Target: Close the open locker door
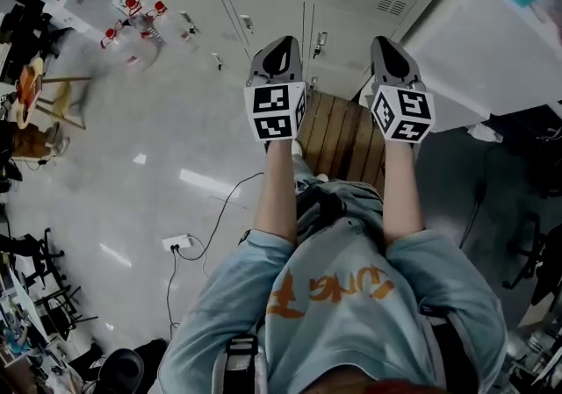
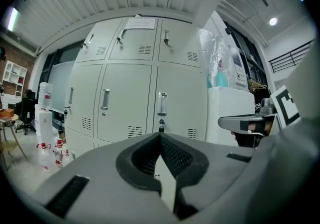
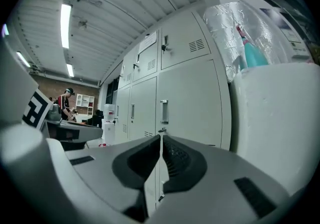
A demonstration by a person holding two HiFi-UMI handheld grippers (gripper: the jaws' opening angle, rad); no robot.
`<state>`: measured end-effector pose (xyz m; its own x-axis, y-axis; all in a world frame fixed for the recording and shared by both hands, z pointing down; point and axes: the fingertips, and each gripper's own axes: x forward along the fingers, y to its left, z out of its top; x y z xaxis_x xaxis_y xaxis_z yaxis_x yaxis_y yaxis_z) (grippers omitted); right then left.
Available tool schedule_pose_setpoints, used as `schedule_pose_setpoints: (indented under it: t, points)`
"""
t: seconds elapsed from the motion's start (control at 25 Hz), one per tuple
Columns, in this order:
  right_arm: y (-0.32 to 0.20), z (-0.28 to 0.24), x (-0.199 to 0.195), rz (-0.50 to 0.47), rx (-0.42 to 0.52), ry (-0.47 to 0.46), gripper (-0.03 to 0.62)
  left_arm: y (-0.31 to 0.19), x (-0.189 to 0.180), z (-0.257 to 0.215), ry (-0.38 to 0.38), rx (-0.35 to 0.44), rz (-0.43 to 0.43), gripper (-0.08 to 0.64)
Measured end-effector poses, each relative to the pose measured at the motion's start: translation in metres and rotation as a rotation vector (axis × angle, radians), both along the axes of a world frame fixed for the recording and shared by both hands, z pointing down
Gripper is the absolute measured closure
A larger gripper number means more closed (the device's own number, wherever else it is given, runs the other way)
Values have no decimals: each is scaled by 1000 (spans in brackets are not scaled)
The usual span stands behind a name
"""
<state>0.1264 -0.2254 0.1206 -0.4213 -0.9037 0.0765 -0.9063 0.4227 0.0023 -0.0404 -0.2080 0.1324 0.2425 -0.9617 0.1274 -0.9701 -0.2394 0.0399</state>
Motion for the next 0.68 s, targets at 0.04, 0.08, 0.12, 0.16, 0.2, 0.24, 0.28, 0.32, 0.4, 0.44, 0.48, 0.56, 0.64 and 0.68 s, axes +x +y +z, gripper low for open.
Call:
schedule_pose_setpoints:
  t: [0.04,0.08,0.12,0.16,0.2,0.24,0.28,0.32,0.4,0.44,0.48,0.56,0.64,0.68]
  points:
    - [6,-3,2,-4,12,0,555,6,3,-5,-5,12,-1,541]
    - [10,-4,4,-6,21,-4,555,11,6,-7,-11,21,1,541]
    - [12,-5,6,-6,28,-9,555,14,8,-8,-15,29,3,541]
    - [13,-5,6,-7,34,-12,555,16,10,-9,-16,36,4,541]
    - [13,-7,6,-9,41,-12,555,16,10,-10,-17,42,5,541]
    - [11,-8,5,-11,47,-11,555,15,9,-11,-16,48,4,541]
    - [10,-10,3,-14,52,-11,555,14,8,-12,-17,51,4,541]
    - [9,-11,0,-17,57,-12,555,13,6,-13,-19,53,3,541]
    - [8,-13,-4,-24,61,-9,555,13,3,-14,-23,54,1,541]
    - [9,-14,-6,-28,60,-6,555,14,2,-15,-24,55,0,541]
    - [11,-16,-8,-31,60,-3,555,16,1,-17,-23,56,-1,541]
    - [16,-23,-10,-36,64,0,555,21,-1,-24,-21,61,-3,541]
    - [20,-32,-11,-39,72,0,555,25,-1,-32,-17,64,-2,541]
    - [22,-38,-12,-40,76,0,555,28,-1,-36,-16,66,-2,541]
